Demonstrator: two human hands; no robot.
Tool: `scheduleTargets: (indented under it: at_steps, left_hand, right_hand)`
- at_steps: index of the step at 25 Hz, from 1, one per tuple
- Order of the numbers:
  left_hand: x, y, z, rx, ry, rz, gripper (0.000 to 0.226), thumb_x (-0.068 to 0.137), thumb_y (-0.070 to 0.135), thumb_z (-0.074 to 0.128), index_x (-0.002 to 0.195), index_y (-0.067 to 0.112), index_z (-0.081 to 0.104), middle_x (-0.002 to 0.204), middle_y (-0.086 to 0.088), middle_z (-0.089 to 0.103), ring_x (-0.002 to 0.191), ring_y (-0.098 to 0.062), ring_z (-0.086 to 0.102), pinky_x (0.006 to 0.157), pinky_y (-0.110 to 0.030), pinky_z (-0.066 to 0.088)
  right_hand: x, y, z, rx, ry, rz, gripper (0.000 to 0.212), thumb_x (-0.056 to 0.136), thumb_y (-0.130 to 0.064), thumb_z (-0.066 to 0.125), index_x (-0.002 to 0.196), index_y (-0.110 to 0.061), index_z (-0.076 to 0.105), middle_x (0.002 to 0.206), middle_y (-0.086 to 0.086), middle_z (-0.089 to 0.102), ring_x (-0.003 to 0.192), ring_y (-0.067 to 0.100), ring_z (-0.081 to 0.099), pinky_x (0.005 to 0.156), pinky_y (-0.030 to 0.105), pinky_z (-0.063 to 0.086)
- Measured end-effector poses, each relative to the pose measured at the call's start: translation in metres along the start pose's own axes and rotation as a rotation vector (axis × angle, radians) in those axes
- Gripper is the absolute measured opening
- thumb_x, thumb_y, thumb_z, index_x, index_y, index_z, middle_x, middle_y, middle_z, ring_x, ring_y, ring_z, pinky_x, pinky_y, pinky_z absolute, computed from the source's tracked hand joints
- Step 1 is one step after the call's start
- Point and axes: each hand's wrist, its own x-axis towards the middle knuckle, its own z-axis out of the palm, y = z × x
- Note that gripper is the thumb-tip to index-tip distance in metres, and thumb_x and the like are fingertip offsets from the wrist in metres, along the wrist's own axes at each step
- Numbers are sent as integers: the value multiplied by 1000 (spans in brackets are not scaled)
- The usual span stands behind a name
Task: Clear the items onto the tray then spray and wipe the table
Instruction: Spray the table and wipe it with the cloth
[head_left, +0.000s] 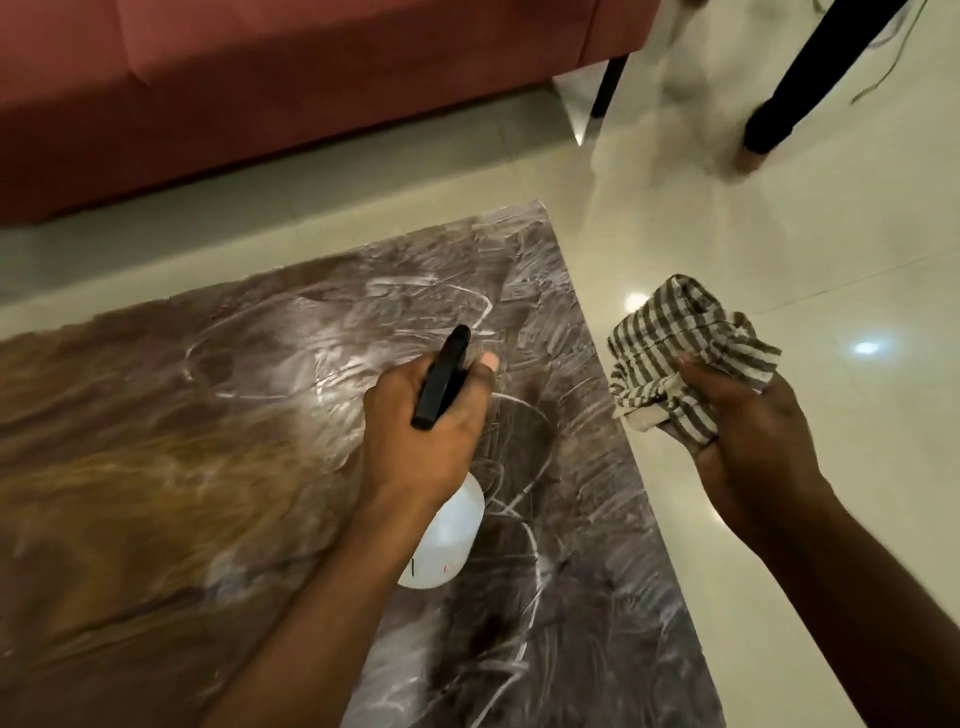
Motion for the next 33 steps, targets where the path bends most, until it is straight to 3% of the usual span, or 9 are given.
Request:
scheduleTargets:
  at_steps: [7, 13, 17, 19, 22, 25, 28, 30, 33]
  left_hand:
    - [6, -9, 14, -142, -131, -84, 33, 98, 33, 74, 89, 2, 67, 79, -27, 71, 49, -28, 71, 57, -39, 64]
    - [20, -8, 13, -85, -64, 24, 54, 98, 44, 74, 67, 4, 57, 58, -23, 56, 48, -42, 56, 55, -55, 55]
    - [23, -4, 5, -198, -91, -29, 36, 97, 42, 74, 76, 13, 73, 70, -20, 72, 45, -27, 65, 52, -40, 59]
    - [23, -7, -2, -231, -102, -27, 28, 98, 43, 74, 80, 21, 72, 74, -21, 71, 59, -33, 74, 55, -40, 61]
    - [26, -14, -6, -173, -86, 30, 45, 97, 51, 72, 81, 9, 71, 73, -22, 69, 68, -40, 71, 59, -55, 63]
    - [28, -11, -11, -94, -34, 126, 53, 96, 50, 71, 65, 8, 59, 53, -12, 54, 48, -32, 55, 52, -42, 51]
    - [29, -13, -13, -161, -32, 140, 47, 97, 40, 76, 67, 8, 59, 54, -9, 51, 49, -29, 53, 52, -39, 48]
    - [31, -16, -14, -171, -49, 130, 37, 95, 41, 76, 72, 16, 64, 57, -3, 54, 52, -25, 55, 53, -35, 50]
    - [30, -20, -13, -150, -75, 134, 36, 97, 42, 75, 71, 21, 61, 58, -3, 52, 51, -25, 52, 53, -35, 48]
  right_hand:
    - [53, -8, 6, -80, -58, -124, 39, 105, 3, 56, 141, -8, 64, 134, 8, 75, 123, 26, 73, 108, 51, 56]
    - [107, -6, 67, -450, -79, -359, 34, 100, -23, 64, 133, -25, 71, 117, -2, 78, 105, 18, 73, 97, 57, 61]
    - [131, -2, 118, -685, -153, -450, 44, 98, -17, 61, 142, -24, 67, 125, -3, 76, 111, 14, 70, 101, 37, 57]
    - [139, -1, 135, -680, -193, -437, 50, 93, -18, 61, 142, -24, 67, 123, -10, 75, 113, 10, 70, 102, 30, 56]
    - [157, -3, 136, -603, -93, -411, 45, 92, -13, 60, 134, -27, 72, 112, -10, 78, 106, 14, 75, 101, 45, 61]
    - [178, -6, 125, -530, -25, -410, 40, 89, -22, 58, 125, -29, 74, 107, -7, 80, 102, 21, 76, 96, 60, 61]
    - [173, -10, 126, -637, -73, -441, 40, 90, -22, 57, 126, -30, 72, 101, -9, 76, 94, 18, 71, 96, 56, 61]
    - [166, 1, 134, -842, -264, -445, 53, 93, -15, 61, 144, -29, 65, 133, 0, 73, 123, 21, 67, 110, 41, 52]
    - [157, 23, 147, -1307, -496, -554, 71, 101, -18, 62, 165, -28, 35, 177, 4, 22, 166, 28, 13, 134, 48, 14]
